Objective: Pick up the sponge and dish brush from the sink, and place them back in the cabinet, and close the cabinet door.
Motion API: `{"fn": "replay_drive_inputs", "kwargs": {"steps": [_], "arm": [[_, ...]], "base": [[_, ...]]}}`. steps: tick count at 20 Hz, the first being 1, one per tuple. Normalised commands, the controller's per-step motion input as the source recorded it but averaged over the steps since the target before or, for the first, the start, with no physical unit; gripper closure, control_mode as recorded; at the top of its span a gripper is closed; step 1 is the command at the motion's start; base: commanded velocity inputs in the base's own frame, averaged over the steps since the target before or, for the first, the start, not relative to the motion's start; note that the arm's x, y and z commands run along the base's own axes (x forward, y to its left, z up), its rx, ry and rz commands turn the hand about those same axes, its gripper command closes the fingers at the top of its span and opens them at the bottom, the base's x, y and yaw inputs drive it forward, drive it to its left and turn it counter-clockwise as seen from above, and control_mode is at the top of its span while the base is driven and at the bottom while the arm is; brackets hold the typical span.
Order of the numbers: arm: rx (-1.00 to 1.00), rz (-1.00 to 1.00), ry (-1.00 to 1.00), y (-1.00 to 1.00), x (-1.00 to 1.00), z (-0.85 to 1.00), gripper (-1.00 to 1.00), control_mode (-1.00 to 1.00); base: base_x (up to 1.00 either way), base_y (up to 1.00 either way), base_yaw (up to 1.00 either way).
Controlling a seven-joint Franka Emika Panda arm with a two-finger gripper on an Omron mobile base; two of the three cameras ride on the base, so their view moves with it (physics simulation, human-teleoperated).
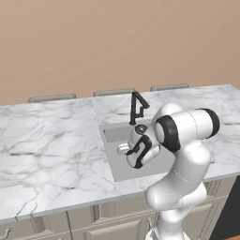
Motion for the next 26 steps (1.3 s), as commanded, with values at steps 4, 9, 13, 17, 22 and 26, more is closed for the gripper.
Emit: {"fn": "replay_drive_inputs", "kwargs": {"steps": [4,9,13,17,22,26], "arm": [[0.0,0.0,-0.06,0.0,-0.12,0.17,1.0,-1.0],[0.0,0.0,-0.05,0.0,-0.06,0.28,1.0,-1.0],[0.0,0.0,0.0,0.0,-0.03,0.51,1.0,-1.0],[0.0,0.0,0.0,0.0,-0.04,0.51,1.0,-1.0],[0.0,0.0,0.0,0.0,-0.02,0.51,1.0,-1.0],[0.0,0.0,0.0,0.0,-0.01,0.59,1.0,-1.0]], "base": [[0.0,0.0,0.0],[0.0,0.0,0.0],[0.0,0.0,0.0],[0.0,0.0,0.0],[0.0,0.0,0.0],[0.0,0.0,0.0]]}}
